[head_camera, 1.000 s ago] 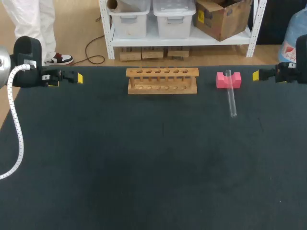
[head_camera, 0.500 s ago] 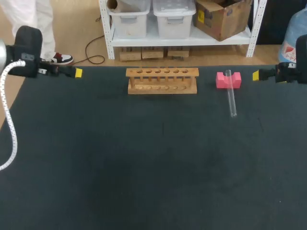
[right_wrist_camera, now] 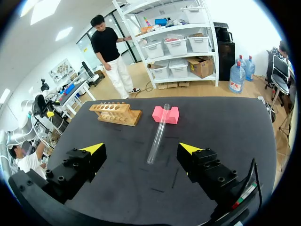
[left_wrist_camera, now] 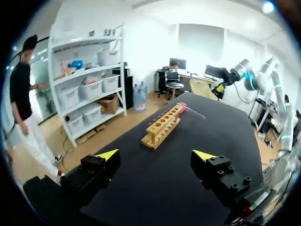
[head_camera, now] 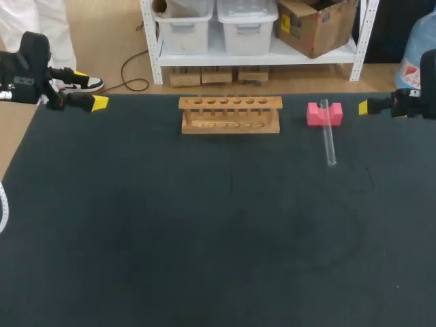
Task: Grasp the test tube, adjust it, and insert it.
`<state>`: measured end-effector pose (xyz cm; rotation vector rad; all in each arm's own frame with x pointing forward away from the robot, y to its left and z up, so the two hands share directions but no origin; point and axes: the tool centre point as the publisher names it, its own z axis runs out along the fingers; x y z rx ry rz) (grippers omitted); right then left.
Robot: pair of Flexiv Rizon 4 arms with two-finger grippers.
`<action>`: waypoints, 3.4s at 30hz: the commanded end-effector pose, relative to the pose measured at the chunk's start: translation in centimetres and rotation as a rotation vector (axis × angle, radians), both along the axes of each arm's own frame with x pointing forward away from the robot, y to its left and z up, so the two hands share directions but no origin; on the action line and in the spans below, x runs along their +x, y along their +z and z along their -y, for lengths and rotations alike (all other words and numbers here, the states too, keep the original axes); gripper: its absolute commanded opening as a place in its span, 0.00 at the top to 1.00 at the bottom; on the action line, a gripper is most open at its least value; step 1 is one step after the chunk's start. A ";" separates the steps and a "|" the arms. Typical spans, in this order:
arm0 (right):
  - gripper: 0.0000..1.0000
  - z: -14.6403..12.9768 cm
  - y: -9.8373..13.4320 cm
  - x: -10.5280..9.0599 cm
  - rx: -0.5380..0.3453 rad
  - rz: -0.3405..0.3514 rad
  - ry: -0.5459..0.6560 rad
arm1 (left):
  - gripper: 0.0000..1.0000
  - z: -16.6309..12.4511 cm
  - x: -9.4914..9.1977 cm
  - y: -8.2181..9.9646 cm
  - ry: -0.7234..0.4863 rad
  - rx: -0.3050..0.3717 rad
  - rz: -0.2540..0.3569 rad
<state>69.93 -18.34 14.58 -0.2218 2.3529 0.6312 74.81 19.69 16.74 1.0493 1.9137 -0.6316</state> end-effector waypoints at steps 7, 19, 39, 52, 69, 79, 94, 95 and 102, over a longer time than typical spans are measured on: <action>0.00 -0.1 0.1 -0.1 -0.005 -0.001 -0.004 | 0.00 0.6 3.4 -3.3 -0.252 -0.161 0.120; 0.00 -0.1 0.1 -0.1 -0.005 -0.001 -0.004 | 0.00 2.0 5.4 -5.3 -0.246 -0.154 0.081; 0.00 -0.1 0.1 -0.1 -0.005 -0.001 -0.004 | 0.00 2.3 5.8 -5.7 -0.240 -0.160 0.050; 0.00 -0.1 0.1 -0.1 -0.005 -0.001 -0.004 | 0.00 2.3 5.8 -5.7 -0.240 -0.160 0.050; 0.00 -2.1 -2.6 3.6 -0.269 0.081 -0.138 | 0.00 2.3 5.8 -5.7 -0.240 -0.160 0.050; 0.00 -3.8 -4.7 6.6 -0.393 0.111 -0.196 | 0.00 2.3 5.8 -5.7 -0.240 -0.160 0.050; 0.00 -4.1 -9.3 9.4 -0.510 0.112 -0.313 | 0.00 2.3 5.8 -5.7 -0.240 -0.160 0.050; 0.00 -4.0 -9.6 9.5 -0.517 0.110 -0.326 | 0.00 2.3 5.8 -5.7 -0.240 -0.160 0.050; 0.00 -3.6 -11.3 10.4 -0.540 0.100 -0.355 | 0.00 2.3 5.8 -5.7 -0.240 -0.160 0.050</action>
